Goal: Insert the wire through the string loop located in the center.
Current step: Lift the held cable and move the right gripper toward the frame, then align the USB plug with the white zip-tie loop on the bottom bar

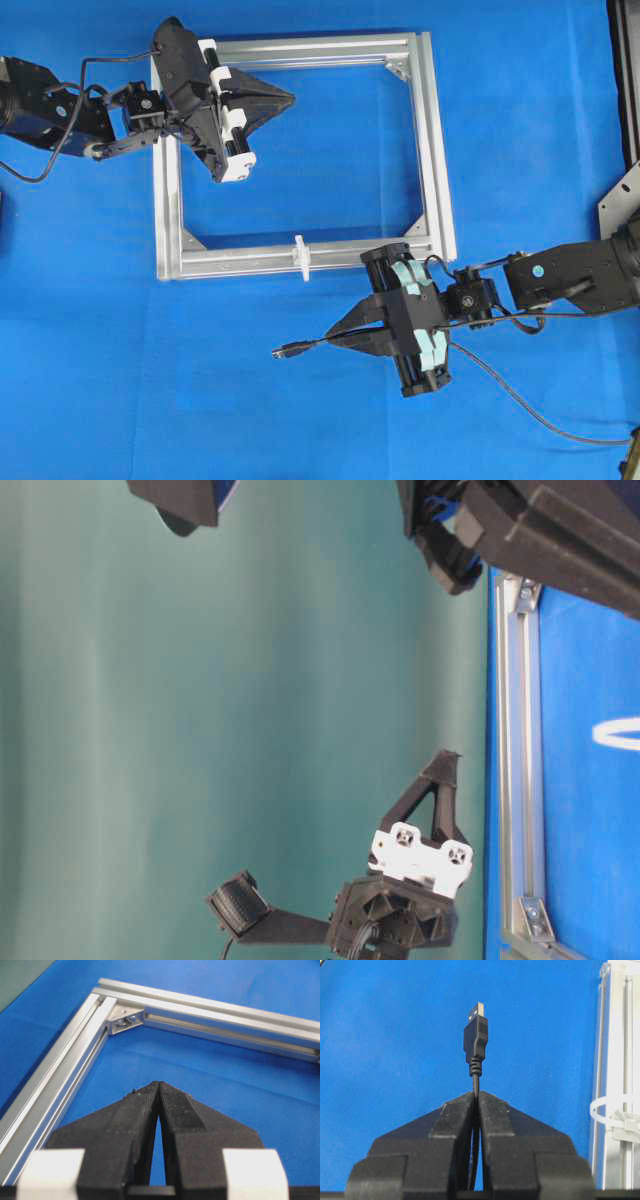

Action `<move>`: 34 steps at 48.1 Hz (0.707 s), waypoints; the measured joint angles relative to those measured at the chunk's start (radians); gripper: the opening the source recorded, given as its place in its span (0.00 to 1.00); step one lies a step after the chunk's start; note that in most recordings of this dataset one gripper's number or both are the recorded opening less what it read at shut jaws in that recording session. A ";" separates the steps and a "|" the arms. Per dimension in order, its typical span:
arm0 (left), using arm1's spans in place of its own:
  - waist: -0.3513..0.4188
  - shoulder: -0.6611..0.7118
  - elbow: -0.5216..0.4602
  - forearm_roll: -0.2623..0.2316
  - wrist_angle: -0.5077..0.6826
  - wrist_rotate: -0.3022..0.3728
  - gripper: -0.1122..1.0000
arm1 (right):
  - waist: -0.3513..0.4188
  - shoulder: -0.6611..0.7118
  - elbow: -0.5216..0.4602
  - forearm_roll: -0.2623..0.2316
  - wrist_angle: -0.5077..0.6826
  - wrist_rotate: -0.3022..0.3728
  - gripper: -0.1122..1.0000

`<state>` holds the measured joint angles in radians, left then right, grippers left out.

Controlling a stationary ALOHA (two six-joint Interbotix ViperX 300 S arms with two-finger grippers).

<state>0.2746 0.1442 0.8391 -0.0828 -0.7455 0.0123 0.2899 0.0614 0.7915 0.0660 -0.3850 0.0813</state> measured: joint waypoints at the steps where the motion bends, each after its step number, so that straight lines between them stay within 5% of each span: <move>1: 0.000 0.000 0.000 0.000 0.000 0.000 0.10 | 0.000 0.000 0.002 -0.002 0.000 0.000 0.08; 34: 0.000 -0.002 0.002 0.000 0.000 0.000 0.10 | 0.000 -0.104 0.166 0.008 -0.003 0.008 0.08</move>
<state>0.2746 0.1427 0.8406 -0.0828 -0.7455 0.0123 0.2899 -0.0430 0.9572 0.0736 -0.3881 0.0890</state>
